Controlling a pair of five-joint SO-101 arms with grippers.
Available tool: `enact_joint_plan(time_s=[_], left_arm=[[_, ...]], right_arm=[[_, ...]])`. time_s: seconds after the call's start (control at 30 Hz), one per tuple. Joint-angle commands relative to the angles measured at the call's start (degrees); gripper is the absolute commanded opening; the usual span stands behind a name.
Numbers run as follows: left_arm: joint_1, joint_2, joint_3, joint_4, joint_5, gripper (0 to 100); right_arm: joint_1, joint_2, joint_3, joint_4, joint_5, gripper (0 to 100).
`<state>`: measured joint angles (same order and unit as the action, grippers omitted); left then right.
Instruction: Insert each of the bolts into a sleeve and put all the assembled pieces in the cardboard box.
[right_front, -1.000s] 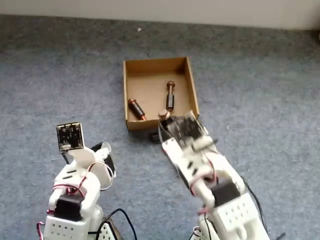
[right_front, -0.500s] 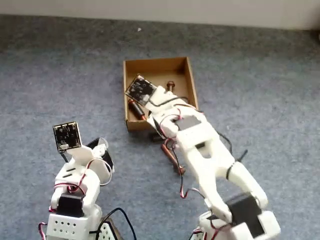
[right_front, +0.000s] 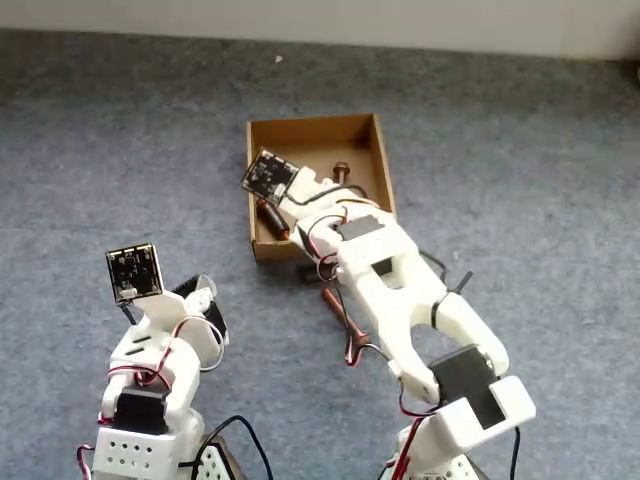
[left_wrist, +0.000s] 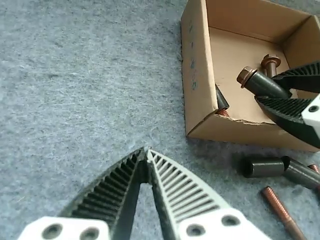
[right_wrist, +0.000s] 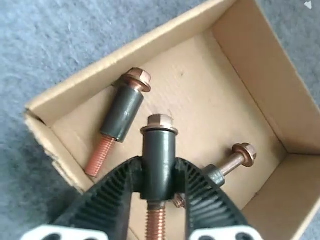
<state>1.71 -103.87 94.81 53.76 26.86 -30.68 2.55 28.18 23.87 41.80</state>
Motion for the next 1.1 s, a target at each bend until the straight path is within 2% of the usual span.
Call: enact_joint_plan(time_s=[0.0, 0.2, 0.3, 0.43, 0.6, 0.7, 0.87, 1.07], left_arm=[[-0.22, -0.31, -0.31, -1.14, -0.44, 1], [-0.22, -0.31, -0.31, -1.14, -0.44, 1], [-0.22, -0.31, -0.31, -1.14, -0.44, 1], [-0.31, -0.31, -0.31, -1.14, -0.44, 1], [-0.22, -0.31, -0.31, -1.14, -0.44, 1], [-0.22, -0.31, -0.31, -1.14, -0.44, 1], [-0.31, -0.31, -0.31, -1.14, -0.44, 1], [-0.40, -0.31, -0.31, -1.14, -0.44, 1]], right_arm=[[0.75, -2.86, -3.12, -1.19, 0.26, 15.2], [0.75, -11.91, -2.42, 2.33, 0.26, 15.2], [0.66, -18.33, -1.45, 8.92, -0.53, 15.2], [0.66, -24.92, -0.92, 19.56, -6.59, 15.2], [0.31, -27.56, -0.92, 33.27, -10.11, 15.2], [-0.57, -27.47, -0.75, 38.02, -12.04, 15.2], [-1.01, -26.68, 2.59, 38.37, -12.04, 15.2], [0.40, -15.25, 3.21, 38.02, -11.96, 15.2]])
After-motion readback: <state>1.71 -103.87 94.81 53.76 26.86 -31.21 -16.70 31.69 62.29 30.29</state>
